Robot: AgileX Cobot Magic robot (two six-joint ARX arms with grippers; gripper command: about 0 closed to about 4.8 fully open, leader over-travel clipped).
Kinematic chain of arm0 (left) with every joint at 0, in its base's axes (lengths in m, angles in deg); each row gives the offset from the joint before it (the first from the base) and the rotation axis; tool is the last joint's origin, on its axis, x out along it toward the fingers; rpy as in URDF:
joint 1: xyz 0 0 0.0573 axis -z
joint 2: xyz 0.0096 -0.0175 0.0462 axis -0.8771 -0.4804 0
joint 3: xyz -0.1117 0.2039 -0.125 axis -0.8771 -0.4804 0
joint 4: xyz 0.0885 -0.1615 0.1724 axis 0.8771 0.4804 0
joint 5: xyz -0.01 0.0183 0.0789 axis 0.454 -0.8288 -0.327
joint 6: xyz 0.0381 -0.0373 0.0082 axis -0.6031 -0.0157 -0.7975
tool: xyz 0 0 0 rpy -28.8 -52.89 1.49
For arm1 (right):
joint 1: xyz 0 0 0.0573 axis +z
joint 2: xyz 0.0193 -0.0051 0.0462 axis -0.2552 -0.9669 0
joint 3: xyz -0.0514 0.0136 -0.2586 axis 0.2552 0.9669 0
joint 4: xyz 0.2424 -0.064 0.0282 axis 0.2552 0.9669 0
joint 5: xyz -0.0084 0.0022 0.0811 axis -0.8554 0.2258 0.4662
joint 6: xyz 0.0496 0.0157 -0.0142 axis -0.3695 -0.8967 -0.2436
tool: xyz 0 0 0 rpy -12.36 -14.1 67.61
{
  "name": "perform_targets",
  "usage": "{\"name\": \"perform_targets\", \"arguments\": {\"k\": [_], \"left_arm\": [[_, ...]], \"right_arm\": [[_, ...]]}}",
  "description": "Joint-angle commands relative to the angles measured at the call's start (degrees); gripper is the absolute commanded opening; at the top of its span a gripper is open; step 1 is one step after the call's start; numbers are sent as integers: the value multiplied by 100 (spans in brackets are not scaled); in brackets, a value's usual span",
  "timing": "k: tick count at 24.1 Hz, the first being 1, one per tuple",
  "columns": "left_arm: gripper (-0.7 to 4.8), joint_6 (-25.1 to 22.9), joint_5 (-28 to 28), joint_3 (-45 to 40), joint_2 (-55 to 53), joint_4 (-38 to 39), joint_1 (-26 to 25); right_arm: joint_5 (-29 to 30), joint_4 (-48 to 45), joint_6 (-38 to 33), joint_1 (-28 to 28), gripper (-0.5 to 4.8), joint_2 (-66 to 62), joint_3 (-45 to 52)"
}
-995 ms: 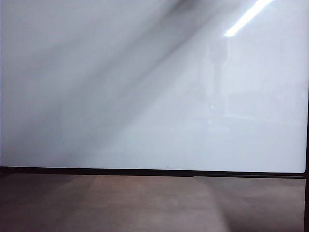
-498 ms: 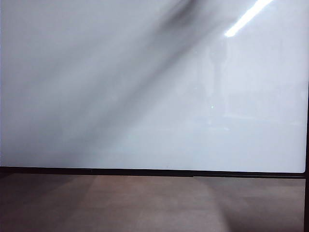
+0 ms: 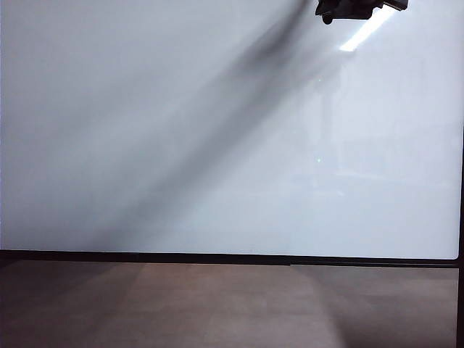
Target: Reach to the right to find the marker pen, pick it up, and write the number 17 on the whiteboard.
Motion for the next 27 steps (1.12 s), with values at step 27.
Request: {"name": "perform_targets", "arguments": {"k": [27], "left_arm": [[-5,-7,17,13,-9,-55,-7]], "right_arm": [[-28,334,-61,511,-6,1032,616]]}}
